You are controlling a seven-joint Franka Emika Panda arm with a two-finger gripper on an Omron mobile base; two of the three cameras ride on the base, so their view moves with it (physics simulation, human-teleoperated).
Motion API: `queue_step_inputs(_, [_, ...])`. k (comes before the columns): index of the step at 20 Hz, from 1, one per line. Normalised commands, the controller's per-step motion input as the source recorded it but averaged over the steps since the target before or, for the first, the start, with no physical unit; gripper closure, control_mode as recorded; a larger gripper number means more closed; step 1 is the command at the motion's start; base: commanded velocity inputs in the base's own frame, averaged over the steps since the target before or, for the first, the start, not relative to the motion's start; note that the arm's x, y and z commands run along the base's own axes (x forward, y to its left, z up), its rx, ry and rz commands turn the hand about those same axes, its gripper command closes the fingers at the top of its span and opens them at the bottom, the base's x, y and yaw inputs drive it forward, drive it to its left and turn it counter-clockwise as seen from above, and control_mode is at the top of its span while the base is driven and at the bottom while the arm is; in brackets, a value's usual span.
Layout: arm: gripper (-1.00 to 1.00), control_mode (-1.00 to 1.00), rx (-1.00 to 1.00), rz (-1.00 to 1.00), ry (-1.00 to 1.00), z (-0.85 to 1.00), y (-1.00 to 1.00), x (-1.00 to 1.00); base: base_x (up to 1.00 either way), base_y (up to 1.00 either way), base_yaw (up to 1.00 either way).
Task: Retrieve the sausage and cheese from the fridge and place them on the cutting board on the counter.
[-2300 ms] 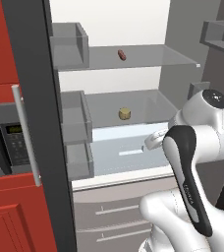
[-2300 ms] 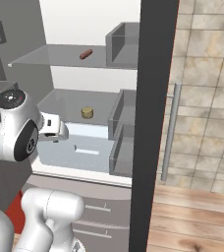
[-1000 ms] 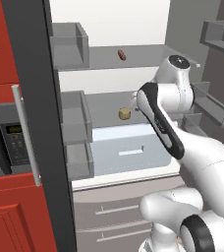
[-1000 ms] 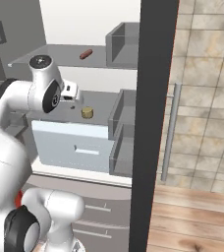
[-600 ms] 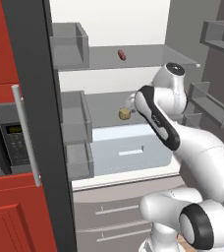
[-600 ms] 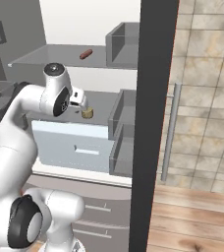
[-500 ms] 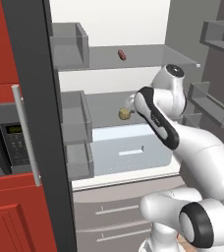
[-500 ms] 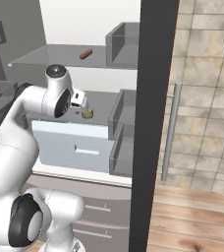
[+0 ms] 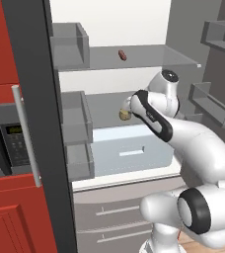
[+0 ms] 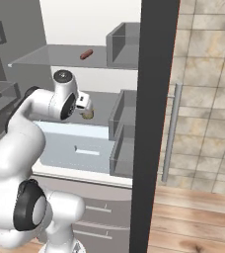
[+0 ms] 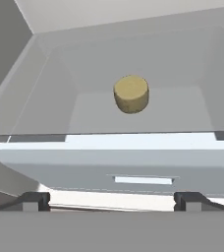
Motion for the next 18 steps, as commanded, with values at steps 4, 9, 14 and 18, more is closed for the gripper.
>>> queue_step_inputs(4, [-1.00,-1.00,0.00,0.00,0.00,-0.18,0.00,0.40,0.00,0.00,0.00])
queue_step_inputs(9, [-1.00,-1.00,0.00,0.00,0.00,-0.23,0.00,0.40,0.00,0.00,0.00])
queue_step_inputs(14, [-1.00,-1.00,0.00,0.00,0.00,-0.07,0.00,0.51,0.00,0.00,0.00])
queue_step_inputs(18, [-1.00,-1.00,-0.01,0.00,0.00,-0.25,0.00,0.40,0.00,0.00,0.00])
